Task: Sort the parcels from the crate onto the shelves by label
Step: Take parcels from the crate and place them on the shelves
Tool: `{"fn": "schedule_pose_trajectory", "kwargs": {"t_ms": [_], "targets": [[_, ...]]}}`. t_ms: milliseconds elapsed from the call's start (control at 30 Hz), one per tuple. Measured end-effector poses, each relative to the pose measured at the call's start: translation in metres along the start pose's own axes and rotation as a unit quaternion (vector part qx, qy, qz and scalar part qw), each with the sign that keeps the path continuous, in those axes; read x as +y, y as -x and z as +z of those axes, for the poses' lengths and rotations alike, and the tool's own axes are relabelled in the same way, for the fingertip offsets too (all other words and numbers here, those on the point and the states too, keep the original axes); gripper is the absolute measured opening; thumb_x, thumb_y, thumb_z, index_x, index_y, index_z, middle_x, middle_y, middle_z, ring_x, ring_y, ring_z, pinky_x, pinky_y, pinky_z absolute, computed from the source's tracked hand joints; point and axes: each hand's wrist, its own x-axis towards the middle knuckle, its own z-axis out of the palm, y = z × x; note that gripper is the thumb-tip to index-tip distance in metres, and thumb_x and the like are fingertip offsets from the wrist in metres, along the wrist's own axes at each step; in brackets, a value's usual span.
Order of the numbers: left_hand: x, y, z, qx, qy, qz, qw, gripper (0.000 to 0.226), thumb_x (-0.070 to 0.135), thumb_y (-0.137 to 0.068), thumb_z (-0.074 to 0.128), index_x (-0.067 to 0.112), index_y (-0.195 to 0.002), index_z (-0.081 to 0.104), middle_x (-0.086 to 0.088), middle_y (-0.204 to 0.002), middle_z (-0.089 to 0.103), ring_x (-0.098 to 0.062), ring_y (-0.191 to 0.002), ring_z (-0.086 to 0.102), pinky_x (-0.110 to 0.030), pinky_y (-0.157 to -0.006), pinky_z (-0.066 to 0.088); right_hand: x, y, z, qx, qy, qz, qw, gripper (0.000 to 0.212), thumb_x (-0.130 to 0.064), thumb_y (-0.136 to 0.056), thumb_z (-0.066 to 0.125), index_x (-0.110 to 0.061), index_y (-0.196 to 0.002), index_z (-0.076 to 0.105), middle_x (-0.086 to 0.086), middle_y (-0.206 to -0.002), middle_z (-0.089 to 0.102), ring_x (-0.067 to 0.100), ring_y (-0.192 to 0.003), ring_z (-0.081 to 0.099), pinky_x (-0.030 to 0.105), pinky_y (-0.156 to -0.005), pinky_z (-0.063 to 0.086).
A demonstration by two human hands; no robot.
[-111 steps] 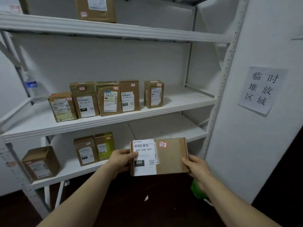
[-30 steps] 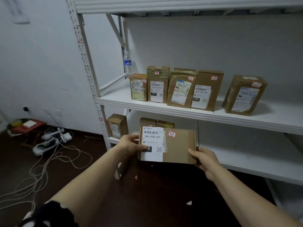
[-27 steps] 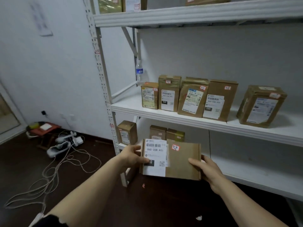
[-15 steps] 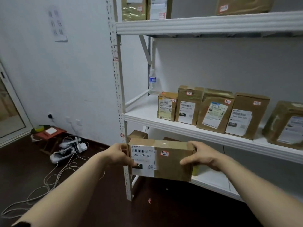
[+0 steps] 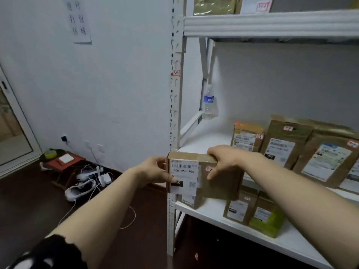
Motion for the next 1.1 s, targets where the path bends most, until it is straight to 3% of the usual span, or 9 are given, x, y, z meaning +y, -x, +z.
{"fn": "schedule_pose_trajectory", "kwargs": {"t_ms": [133, 300, 367, 633, 800, 1100], "targets": [[0.001, -0.045, -0.016, 0.099, 0.026, 0.013, 0.995, 0.074, -0.003, -0.073, 0.077, 0.008, -0.139, 0.045, -0.015, -0.130, 0.056, -0.027, -0.117, 0.056, -0.036, -0.098, 0.048, 0.015, -0.037, -0.005, 0.068, -0.046, 0.033, 0.996, 0.067, -0.036, -0.077, 0.075, -0.025, -0.133, 0.041, 0.000, -0.130, 0.054, 0.020, -0.114, 0.052, 0.035, -0.094, 0.045], [0.005, -0.074, -0.026, 0.145, -0.043, 0.003, 0.989, 0.056, 0.000, -0.083, 0.069, 0.003, -0.135, 0.049, -0.019, -0.132, 0.054, -0.029, -0.120, 0.054, -0.035, -0.098, 0.045, 0.029, -0.081, -0.013, 0.128, 0.013, 0.085, 0.988, 0.066, -0.037, -0.080, 0.071, -0.023, -0.136, 0.039, 0.004, -0.132, 0.049, 0.023, -0.119, 0.049, 0.042, -0.099, 0.043], [0.008, -0.083, -0.027, 0.153, -0.072, 0.002, 0.986, 0.049, -0.002, -0.085, 0.066, 0.000, -0.131, 0.052, -0.020, -0.127, 0.058, -0.027, -0.115, 0.057, -0.028, -0.090, 0.046, 0.030, -0.101, -0.015, 0.147, 0.037, 0.099, 0.983, 0.064, -0.036, -0.078, 0.073, -0.020, -0.132, 0.042, 0.006, -0.129, 0.050, 0.025, -0.118, 0.049, 0.042, -0.100, 0.041], [0.027, -0.128, -0.015, 0.121, -0.168, 0.019, 0.978, 0.028, -0.003, -0.087, 0.063, 0.001, -0.114, 0.065, -0.014, -0.111, 0.067, -0.019, -0.096, 0.062, -0.022, -0.077, 0.046, 0.040, -0.154, -0.014, 0.152, 0.036, 0.089, 0.984, 0.062, -0.028, -0.073, 0.080, -0.015, -0.124, 0.047, 0.008, -0.127, 0.053, 0.028, -0.121, 0.046, 0.040, -0.101, 0.037], [0.030, -0.151, -0.003, 0.095, -0.158, 0.025, 0.983, 0.021, 0.000, -0.086, 0.064, 0.004, -0.106, 0.068, -0.008, -0.096, 0.065, -0.014, -0.079, 0.059, -0.022, -0.068, 0.051, 0.058, -0.160, -0.011, 0.157, 0.013, 0.083, 0.984, 0.066, -0.025, -0.073, 0.080, -0.016, -0.127, 0.044, 0.007, -0.129, 0.051, 0.028, -0.122, 0.045, 0.037, -0.099, 0.037], [0.039, -0.175, 0.014, 0.032, -0.188, 0.044, 0.981, 0.040, -0.007, -0.087, 0.057, 0.005, -0.126, 0.059, -0.012, -0.120, 0.063, -0.018, -0.098, 0.060, -0.016, -0.066, 0.052, 0.070, -0.166, -0.007, 0.152, -0.014, 0.133, 0.979, 0.067, -0.027, -0.079, 0.075, -0.017, -0.136, 0.041, 0.009, -0.135, 0.043, 0.028, -0.126, 0.042, 0.036, -0.103, 0.034]]}}
